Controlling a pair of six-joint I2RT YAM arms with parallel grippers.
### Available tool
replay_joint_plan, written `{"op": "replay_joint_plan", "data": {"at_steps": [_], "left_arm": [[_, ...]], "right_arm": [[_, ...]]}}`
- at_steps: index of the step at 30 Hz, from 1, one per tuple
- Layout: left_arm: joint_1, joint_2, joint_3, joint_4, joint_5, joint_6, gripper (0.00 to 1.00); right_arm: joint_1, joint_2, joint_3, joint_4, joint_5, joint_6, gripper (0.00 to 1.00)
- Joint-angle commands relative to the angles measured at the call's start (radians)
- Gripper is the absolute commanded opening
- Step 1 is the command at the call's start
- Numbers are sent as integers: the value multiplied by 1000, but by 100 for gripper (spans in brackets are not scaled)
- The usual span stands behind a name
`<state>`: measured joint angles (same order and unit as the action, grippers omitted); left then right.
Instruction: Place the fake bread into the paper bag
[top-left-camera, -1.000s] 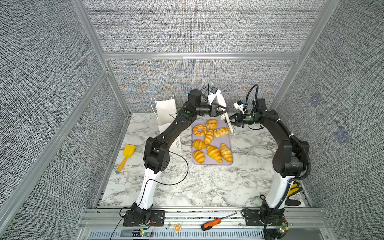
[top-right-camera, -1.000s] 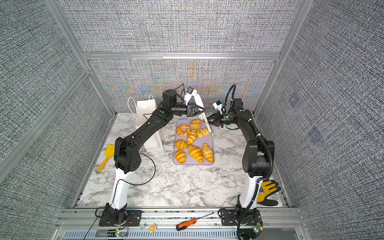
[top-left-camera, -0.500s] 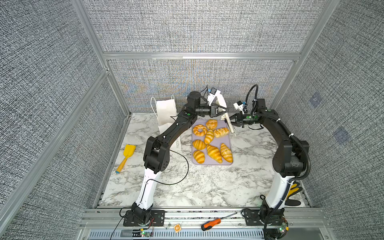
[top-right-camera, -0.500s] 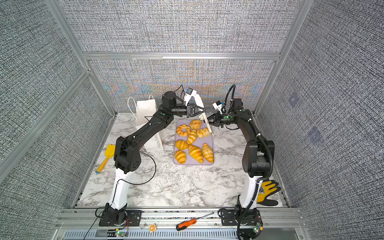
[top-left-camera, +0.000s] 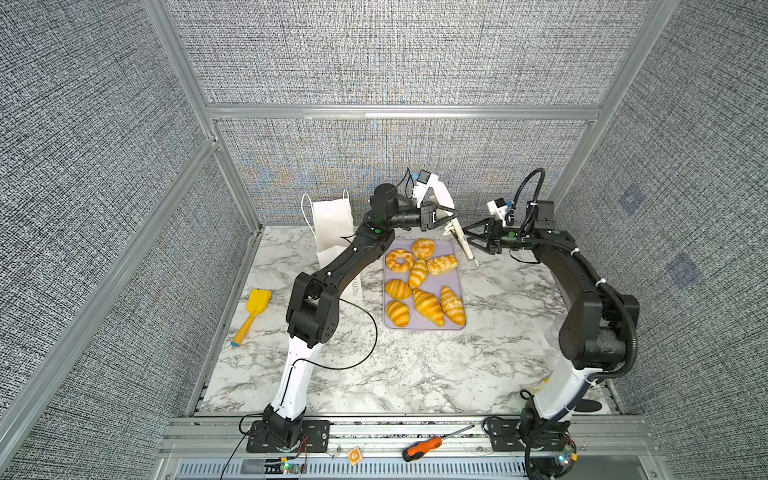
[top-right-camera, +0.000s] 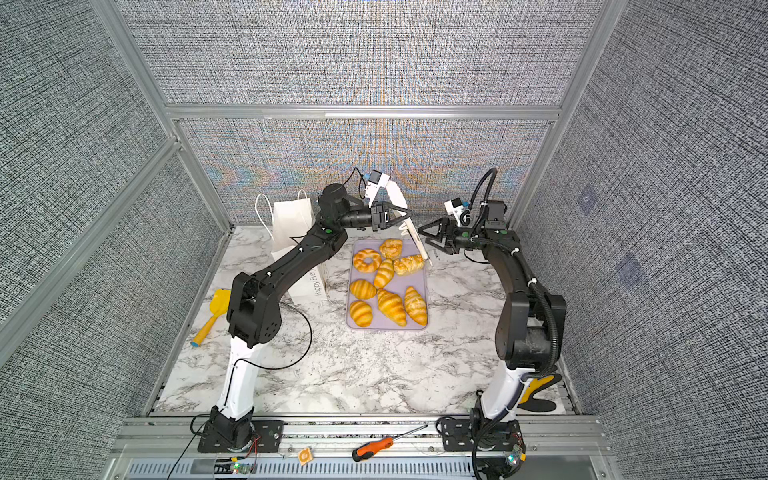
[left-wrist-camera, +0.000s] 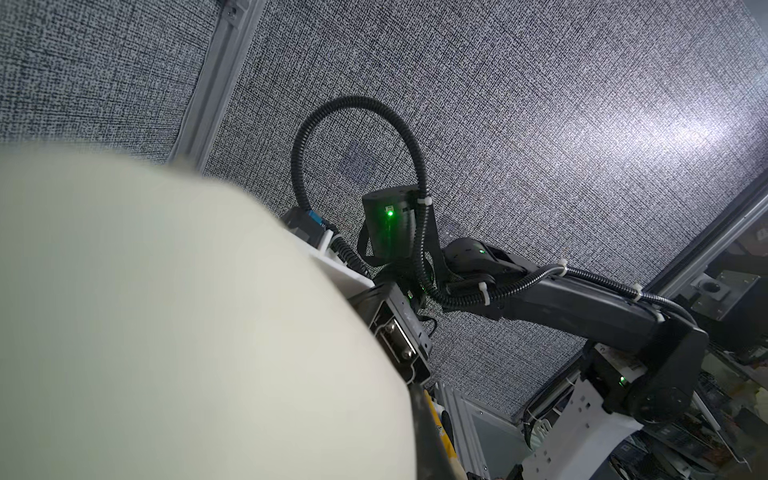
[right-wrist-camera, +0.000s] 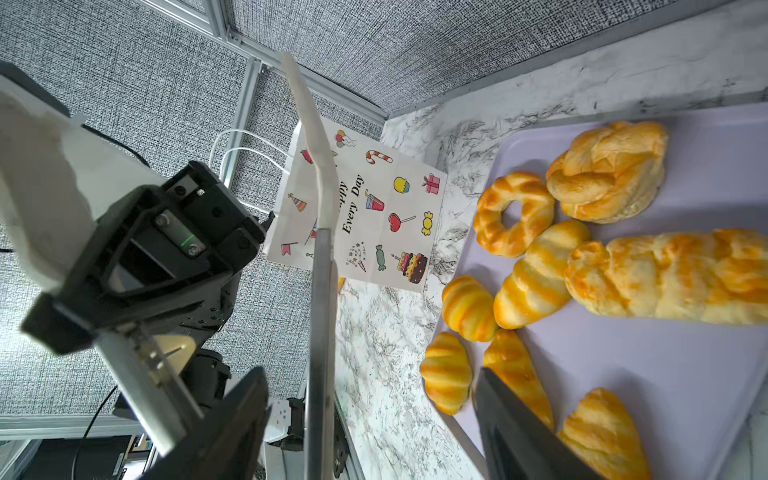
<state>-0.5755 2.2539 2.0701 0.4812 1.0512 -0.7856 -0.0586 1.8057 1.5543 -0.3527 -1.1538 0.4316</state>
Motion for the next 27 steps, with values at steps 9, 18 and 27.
{"op": "replay_joint_plan", "data": {"at_steps": [9, 18, 27], "left_arm": [[3, 20, 46, 66, 19, -11, 0], [-9, 15, 56, 49, 20, -5, 0], [-25, 7, 57, 1, 15, 41, 0]], "right_arm": [[-10, -174, -243, 469, -43, 242, 99], [49, -154, -294, 709, -77, 417, 99], [98, -123, -258, 703, -76, 426, 99]]}}
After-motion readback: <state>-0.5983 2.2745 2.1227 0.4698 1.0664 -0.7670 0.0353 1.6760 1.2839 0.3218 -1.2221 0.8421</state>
